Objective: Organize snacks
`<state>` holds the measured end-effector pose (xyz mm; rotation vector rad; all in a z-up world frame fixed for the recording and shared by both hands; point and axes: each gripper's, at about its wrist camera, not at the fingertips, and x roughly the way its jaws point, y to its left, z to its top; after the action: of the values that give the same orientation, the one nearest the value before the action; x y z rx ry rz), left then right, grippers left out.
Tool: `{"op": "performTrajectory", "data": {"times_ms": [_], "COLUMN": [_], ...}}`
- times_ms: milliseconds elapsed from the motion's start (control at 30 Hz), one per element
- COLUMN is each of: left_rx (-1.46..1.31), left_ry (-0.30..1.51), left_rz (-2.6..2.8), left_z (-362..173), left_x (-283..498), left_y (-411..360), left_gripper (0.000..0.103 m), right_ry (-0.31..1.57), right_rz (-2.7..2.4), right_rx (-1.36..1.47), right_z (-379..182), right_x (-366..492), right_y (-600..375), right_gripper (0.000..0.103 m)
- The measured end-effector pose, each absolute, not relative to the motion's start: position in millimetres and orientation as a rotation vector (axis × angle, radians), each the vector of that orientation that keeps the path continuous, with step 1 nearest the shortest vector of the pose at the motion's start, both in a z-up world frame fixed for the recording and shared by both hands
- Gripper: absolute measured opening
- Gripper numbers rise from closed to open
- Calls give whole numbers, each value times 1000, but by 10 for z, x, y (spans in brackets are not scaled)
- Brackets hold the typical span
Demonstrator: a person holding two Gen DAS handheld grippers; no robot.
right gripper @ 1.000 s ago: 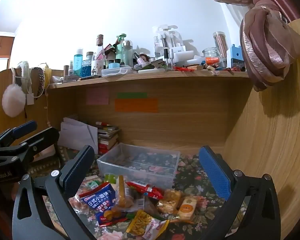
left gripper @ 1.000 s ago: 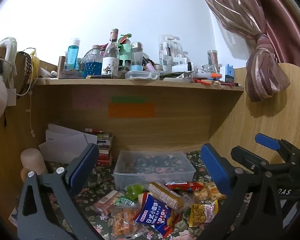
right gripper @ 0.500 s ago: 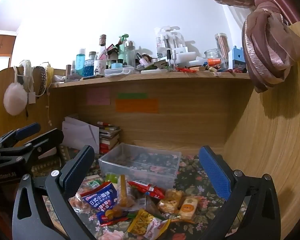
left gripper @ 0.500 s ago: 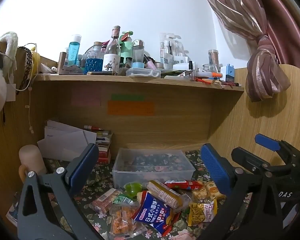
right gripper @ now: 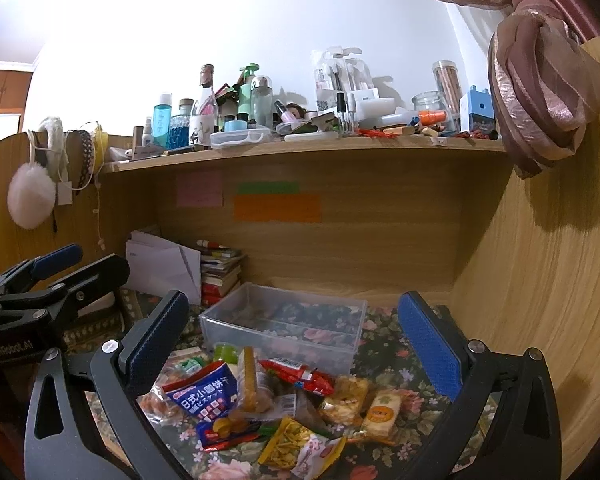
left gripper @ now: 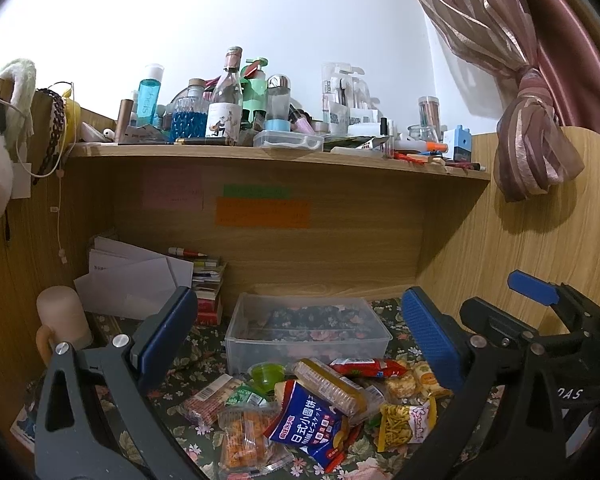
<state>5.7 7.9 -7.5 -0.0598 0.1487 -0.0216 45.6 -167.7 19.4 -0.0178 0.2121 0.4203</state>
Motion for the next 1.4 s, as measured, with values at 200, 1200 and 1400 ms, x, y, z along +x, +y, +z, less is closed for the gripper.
{"op": "performTrajectory", "data": {"times_ms": [200,1200,1400], "left_rx": [-59,-41,-35], "left_ry": [149,147,148], "left_rz": [-20,5,1], "left_z": [-80,-121,-126], "left_x": [64,85,83], "left_y": [82,107,97], "left_gripper": [103,103,103], "right_ry": [219,220,226], "right_rz": [424,416,421], "right_rx": [-11,-19,-22], "right_z": [176,178,175], "right_x": [469,521,534], "right_y": [-1672,-1680,-1676], "right_gripper": [103,103,103]}}
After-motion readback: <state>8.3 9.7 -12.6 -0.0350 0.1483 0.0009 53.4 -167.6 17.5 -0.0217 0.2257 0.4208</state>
